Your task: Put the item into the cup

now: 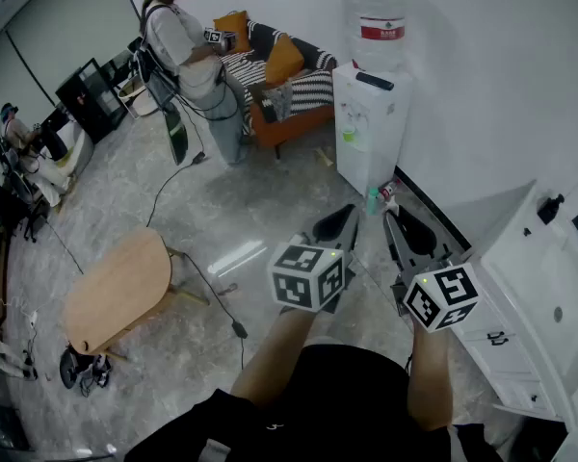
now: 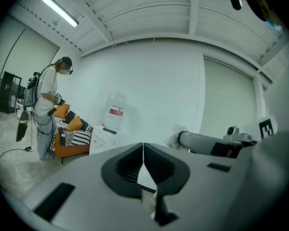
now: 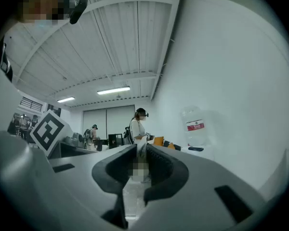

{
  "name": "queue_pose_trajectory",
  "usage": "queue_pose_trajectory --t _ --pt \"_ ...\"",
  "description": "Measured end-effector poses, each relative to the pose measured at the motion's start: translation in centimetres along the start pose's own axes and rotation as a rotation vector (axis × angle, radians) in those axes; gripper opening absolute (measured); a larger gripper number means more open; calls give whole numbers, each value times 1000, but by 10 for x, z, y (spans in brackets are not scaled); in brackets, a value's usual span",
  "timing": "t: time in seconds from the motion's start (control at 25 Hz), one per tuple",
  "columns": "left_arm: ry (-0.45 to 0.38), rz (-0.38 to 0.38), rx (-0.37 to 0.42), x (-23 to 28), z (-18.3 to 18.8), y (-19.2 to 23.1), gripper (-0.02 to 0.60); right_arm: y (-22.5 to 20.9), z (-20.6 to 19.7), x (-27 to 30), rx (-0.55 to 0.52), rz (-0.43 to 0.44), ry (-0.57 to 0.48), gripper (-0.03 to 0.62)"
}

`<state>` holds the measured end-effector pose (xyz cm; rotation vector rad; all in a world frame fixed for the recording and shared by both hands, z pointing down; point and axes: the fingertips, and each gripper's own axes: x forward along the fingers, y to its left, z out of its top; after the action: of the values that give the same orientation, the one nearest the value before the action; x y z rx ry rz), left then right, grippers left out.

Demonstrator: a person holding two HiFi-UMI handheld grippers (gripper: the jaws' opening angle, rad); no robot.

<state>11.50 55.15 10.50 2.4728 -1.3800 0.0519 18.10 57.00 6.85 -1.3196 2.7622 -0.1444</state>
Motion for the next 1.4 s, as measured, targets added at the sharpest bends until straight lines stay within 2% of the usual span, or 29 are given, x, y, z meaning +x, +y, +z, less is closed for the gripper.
queue_pose_trajectory --t 0.56,0.76,1.2,1.4 --pt "-13 18 -18 9 -4 -1 14 -18 -5 -4 24 -1 -9 67" --pt "-10 28 -58 11 -8 0 14 -25 -8 -4 34 -41 -2 67" --pt "4 54 -92 5 -16 4 14 -24 -17 -1 79 -19 15 67" --pt "10 81 -126 3 -21 20 14 -22 -26 5 94 -20 33 67"
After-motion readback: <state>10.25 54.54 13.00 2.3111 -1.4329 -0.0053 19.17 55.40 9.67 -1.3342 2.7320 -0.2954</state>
